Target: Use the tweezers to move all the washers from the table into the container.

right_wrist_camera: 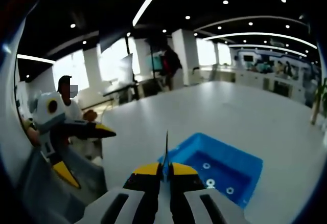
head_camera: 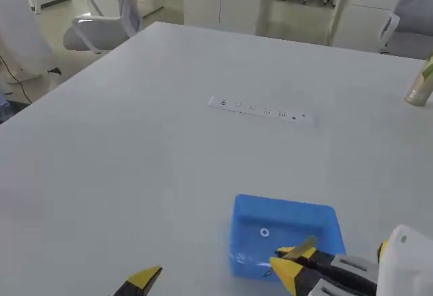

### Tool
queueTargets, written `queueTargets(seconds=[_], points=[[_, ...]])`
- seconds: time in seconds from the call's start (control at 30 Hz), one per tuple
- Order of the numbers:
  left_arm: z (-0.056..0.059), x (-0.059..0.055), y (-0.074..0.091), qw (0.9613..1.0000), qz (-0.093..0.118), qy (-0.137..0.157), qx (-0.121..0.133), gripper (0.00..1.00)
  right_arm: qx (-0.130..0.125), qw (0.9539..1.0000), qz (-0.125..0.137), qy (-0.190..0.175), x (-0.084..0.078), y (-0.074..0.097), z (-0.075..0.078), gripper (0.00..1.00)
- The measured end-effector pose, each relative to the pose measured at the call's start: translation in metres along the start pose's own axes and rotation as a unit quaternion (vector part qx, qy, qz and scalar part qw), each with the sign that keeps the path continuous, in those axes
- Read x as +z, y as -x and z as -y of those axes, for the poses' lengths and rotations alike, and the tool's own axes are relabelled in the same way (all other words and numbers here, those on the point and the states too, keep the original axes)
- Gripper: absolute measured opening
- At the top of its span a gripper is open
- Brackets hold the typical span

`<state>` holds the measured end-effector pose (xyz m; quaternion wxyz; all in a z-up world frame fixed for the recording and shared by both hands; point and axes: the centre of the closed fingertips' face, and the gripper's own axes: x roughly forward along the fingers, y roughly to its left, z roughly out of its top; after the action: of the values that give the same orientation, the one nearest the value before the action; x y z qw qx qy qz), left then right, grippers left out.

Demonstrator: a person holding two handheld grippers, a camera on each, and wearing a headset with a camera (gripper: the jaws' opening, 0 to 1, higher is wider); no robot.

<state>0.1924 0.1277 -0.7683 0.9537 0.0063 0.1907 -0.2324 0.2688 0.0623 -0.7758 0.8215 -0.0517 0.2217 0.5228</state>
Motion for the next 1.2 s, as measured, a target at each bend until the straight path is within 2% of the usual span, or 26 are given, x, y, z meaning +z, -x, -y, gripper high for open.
queueTargets(seconds=[0.23, 0.47, 0.8, 1.2], points=[[0.000, 0.000, 0.001, 1.0000, -0.004, -0.001, -0.003, 0.87, -0.002, 0.9995, -0.032, 0.001, -0.024, -0.007, -0.006, 0.03], [-0.001, 0.000, 0.001, 1.0000, -0.004, -0.001, -0.002, 0.87, 0.023, 0.9978, -0.060, 0.018, -0.036, -0.021, -0.025, 0.03], [-0.002, 0.000, 0.001, 1.0000, -0.003, -0.001, 0.000, 0.88, 0.045, 0.9962, -0.068, 0.029, -0.037, -0.030, -0.037, 0.03], [-0.001, 0.001, 0.000, 1.0000, 0.001, -0.001, 0.000, 0.87, 0.040, 0.9972, -0.060, 0.020, -0.033, -0.030, -0.032, 0.03]])
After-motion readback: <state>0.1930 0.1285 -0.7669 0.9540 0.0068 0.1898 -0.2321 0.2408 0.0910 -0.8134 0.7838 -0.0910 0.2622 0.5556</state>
